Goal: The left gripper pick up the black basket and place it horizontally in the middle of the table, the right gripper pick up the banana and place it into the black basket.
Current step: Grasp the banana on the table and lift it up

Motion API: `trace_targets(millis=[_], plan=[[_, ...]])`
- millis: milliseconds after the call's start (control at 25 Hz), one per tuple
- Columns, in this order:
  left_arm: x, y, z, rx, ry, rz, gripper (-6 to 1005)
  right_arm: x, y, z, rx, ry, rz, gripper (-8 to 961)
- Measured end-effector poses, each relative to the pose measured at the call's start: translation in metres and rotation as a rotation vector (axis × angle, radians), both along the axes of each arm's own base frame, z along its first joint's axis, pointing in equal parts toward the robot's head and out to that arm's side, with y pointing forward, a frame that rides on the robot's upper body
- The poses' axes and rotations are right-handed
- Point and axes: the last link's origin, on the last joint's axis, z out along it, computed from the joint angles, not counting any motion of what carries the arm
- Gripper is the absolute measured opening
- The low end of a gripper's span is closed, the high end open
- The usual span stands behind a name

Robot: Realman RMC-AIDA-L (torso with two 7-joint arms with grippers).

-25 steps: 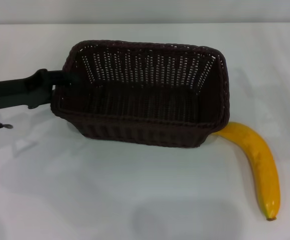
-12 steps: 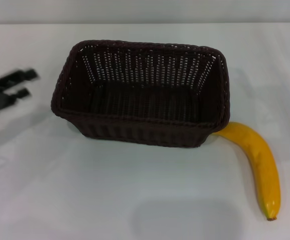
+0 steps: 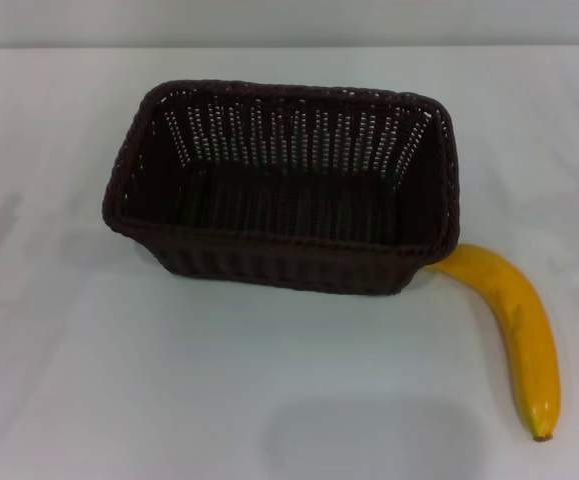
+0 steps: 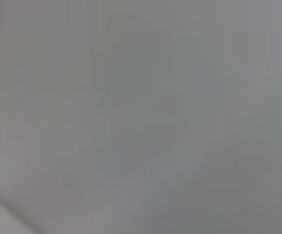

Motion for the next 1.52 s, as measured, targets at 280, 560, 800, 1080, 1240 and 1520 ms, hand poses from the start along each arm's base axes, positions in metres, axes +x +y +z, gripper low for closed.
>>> trace_targets(millis=[280,560,800,1080,1240,1520], plan=[[-0.009,-0.011,-0.012,0.199,0.137,0.077,820,-0.009,-0.007,0.015,-0.363,-0.174,0.088,871],[-0.023,-0.006,-0.016,0.243,0.296,0.198,820,-0.050,-0.009,0.029,-0.530,-0.460,-0.011,871],[-0.028,0.000,-0.015,0.254,0.313,0.245,821,-0.107,-0.009,0.034,-0.591,-0.697,-0.183,870],[-0.029,0.002,-0.013,0.292,0.309,0.273,821,-0.175,-0.009,-0.003,-0.717,-0.829,-0.238,869],[-0.028,0.006,-0.014,0.308,0.324,0.286,821,-0.198,-0.011,-0.031,-0.816,-0.888,-0.280,869],[-0.025,0.013,-0.019,0.303,0.324,0.296,820,-0.216,-0.020,-0.067,-0.895,-0.934,-0.337,868]])
